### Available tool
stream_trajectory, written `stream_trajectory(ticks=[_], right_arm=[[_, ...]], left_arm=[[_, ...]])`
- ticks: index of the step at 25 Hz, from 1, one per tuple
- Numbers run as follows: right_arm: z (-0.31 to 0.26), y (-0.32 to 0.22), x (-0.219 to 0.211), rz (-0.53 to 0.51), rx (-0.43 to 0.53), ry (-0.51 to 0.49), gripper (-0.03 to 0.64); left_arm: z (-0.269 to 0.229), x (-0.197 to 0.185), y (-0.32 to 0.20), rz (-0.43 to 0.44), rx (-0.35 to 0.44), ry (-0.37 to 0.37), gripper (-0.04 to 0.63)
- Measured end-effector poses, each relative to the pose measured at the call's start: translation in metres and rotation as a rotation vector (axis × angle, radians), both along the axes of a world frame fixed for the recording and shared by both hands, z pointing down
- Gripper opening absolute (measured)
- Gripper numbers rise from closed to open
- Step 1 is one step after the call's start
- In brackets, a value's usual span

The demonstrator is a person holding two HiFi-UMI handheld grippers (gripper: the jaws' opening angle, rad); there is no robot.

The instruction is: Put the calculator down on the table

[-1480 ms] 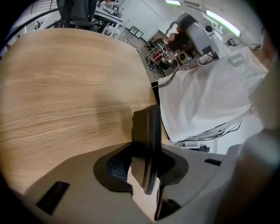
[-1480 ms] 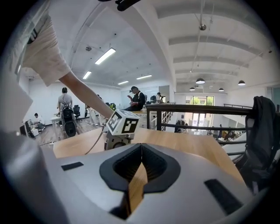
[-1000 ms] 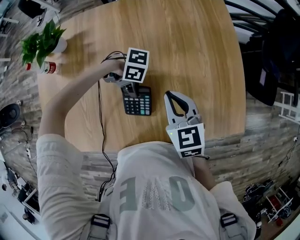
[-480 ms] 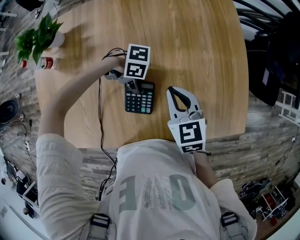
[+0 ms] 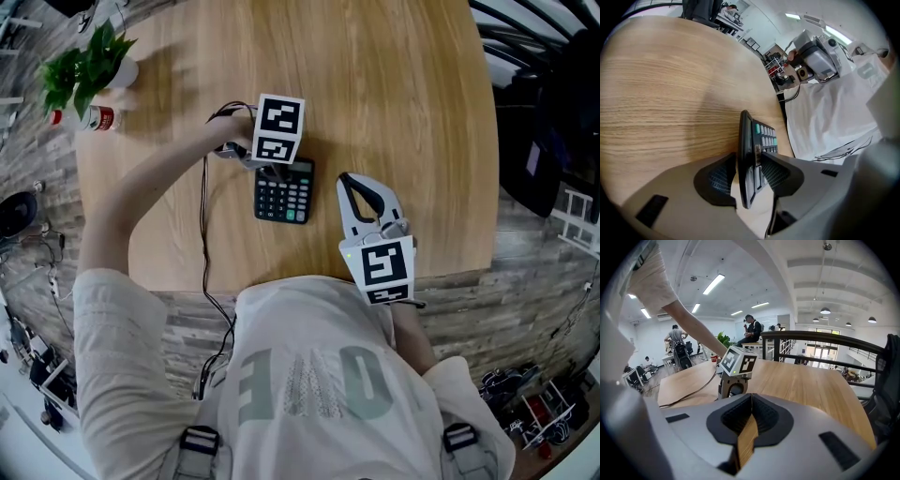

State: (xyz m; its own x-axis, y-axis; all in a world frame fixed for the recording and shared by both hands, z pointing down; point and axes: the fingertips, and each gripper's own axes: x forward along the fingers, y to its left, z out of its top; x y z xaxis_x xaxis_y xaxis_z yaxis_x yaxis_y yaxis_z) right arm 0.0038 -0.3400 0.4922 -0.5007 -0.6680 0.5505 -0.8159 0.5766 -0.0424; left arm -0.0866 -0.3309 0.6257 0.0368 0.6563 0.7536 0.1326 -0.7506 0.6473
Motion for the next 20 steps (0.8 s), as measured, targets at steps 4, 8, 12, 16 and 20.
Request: stream_trajectory(ticks=[4,8,12,16,20], right_arm=[[-0.008,0.007,-0.004,-0.013,0.022,0.007,0.02],[-0.019,0.016,-0.007,-0.033,0.05,0.018,0.02],[-0.029,0.021,0.002,-0.019,0.1,0.085,0.02],[-0.04,0.023,0.008,0.013,0.123,0.087,0.02],[-0.055,0.024,0.009,0.006,0.182,0.135,0.02]], left_arm=[[0.0,0.002,-0.005,0.005,0.119,0.041,0.195],[0.001,0.002,-0.013,-0.006,0.21,0.061,0.249],[-0.001,0.003,-0.022,-0.053,0.294,0.058,0.29],[-0.005,0.002,-0.039,-0.086,0.43,0.08,0.347],[-0.029,0.006,-0.066,-0.214,0.593,0.153,0.35]])
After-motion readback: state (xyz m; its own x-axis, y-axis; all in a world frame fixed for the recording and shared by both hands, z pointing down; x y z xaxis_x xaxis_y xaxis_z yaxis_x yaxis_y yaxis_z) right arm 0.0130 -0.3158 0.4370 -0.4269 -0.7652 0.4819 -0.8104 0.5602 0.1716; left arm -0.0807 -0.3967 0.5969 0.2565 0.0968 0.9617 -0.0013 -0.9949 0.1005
